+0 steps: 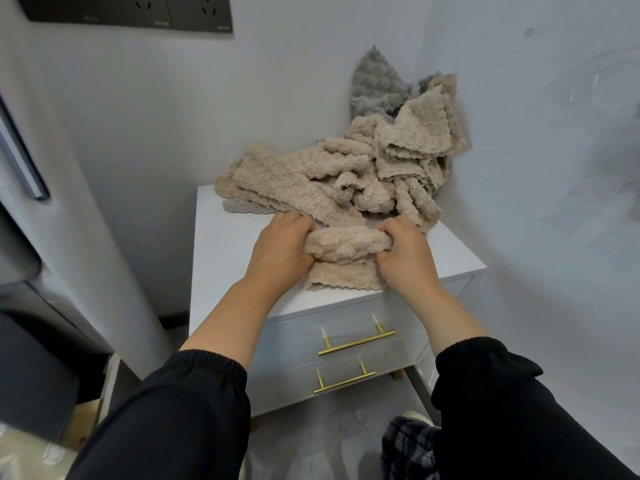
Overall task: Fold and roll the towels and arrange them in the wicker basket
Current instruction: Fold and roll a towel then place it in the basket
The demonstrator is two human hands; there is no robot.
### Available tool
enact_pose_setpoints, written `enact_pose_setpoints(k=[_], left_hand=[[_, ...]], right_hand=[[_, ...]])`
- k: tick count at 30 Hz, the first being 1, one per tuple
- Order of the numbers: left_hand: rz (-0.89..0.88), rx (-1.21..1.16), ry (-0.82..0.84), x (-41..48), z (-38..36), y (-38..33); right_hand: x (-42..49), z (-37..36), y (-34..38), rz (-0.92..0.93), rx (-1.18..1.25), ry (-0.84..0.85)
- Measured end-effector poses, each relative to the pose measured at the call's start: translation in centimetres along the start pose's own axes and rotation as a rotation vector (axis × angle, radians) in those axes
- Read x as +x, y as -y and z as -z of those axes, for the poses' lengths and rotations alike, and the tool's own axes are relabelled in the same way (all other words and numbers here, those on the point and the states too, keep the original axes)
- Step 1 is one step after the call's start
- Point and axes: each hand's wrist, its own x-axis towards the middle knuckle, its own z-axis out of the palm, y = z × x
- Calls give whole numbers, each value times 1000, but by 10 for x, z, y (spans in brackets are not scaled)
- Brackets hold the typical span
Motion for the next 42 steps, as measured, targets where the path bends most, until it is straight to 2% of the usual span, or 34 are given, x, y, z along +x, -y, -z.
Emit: enact_pose_setpoints(k=[4,6,10,17,21,26,29,32,34,36,42], left_hand=[[8,-192,294,-1,10,3],[45,-324,309,-3,14,2],[63,-315,275,-6,14,-6],[191,-358,442,-10,5,-13],[177,-271,440,-6,6,-20],[182,-132,313,-4,-7,-48],[76,-83,221,-8,-21,-73],[-84,-78,201,-16,-33,-102],[-117,-137,221,-22,-33,-123],[-141,-183,258,-31,-32,-142],[-208,-302,579,-75,-59,-202]], right_hand=[[2,18,-3,-30,-28,261],[1,28,-3,-106,54,389],[-4,31,-7,-179,136,374],[-9,23,-12,-316,207,497],[-18,26,-19,-327,321,395],[-33,31,-13,-413,373,197],[-50,35,-18,-454,304,49],[-68,54,-30,-524,255,-49],[-77,76,-38,-533,266,-123],[-92,98,-46,-501,167,-131],[-174,164,-88,-500,-104,39]])
